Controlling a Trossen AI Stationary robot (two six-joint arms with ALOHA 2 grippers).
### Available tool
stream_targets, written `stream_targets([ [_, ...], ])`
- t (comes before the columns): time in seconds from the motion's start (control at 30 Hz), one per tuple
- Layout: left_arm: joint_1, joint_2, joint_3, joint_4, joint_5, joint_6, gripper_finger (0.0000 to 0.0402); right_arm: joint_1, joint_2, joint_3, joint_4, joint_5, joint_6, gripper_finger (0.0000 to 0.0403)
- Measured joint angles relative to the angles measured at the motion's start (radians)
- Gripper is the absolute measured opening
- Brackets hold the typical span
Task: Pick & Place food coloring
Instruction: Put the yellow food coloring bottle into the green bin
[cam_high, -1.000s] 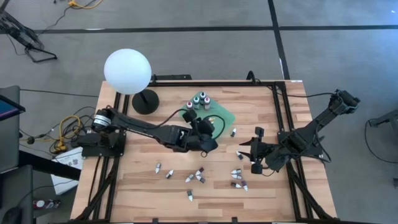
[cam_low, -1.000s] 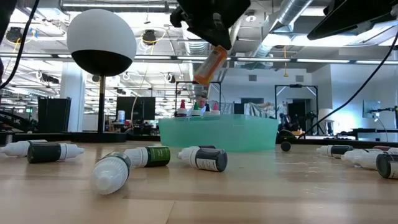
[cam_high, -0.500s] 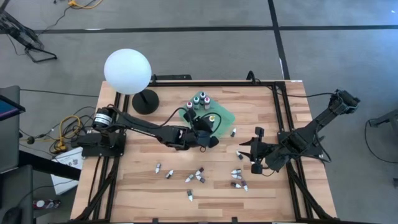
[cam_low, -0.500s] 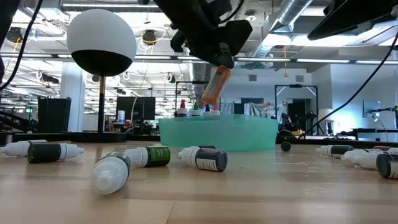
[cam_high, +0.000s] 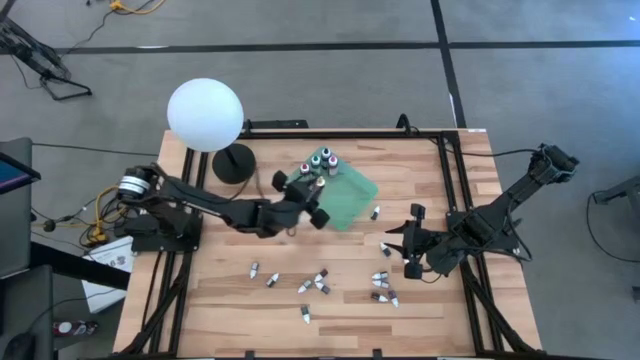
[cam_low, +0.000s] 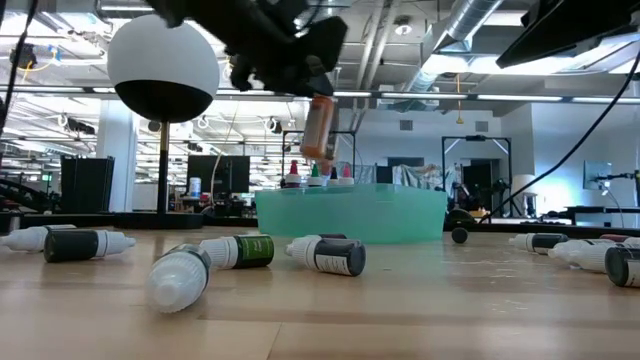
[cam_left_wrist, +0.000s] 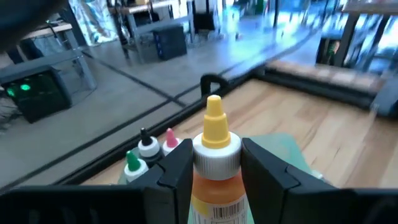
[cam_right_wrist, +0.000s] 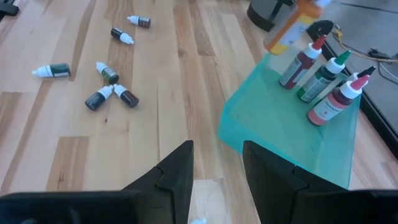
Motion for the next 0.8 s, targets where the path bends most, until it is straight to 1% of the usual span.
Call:
stream_targets([
  [0.07, -0.002, -0.024, -0.069, 0.105, 0.000, -0.002, 0.0107, 0.000, 0.000, 0.000, 0.002, 0.000, 0.000, 0.0131],
  [0.2, -0.002, -0.024, -0.188, 0.341, 0.008, -0.002, 0.0106, 0.000, 0.000, 0.000, 0.013, 0.001, 0.000, 0.0131],
  [0.27, 0.001, -0.019, -0.226, 0.438, 0.001, -0.009, 0.0107, 0.000, 0.000, 0.000, 0.015, 0.001, 0.000, 0.0131],
  [0.33, 0.002, -0.004, -0.256, 0.505, -0.030, 0.003, 0.0107, 0.000, 0.000, 0.000, 0.027, 0.001, 0.000, 0.0131],
  [0.4, 0.004, 0.022, -0.266, 0.571, -0.049, 0.022, 0.0107, 0.000, 0.000, 0.000, 0.032, 0.001, 0.000, 0.0131],
  [0.6, 0.021, 0.138, -0.261, 0.679, -0.084, 0.065, 0.0107, -0.001, 0.000, 0.000, 0.032, 0.001, 0.000, 0.0131],
  [0.67, 0.026, 0.158, -0.259, 0.713, -0.096, 0.070, 0.0107, 0.000, 0.000, 0.000, 0.032, 0.001, 0.000, 0.0131],
  [0.8, 0.029, 0.160, -0.263, 0.716, -0.117, 0.090, 0.0106, 0.000, 0.000, 0.000, 0.030, 0.001, 0.000, 0.0131],
])
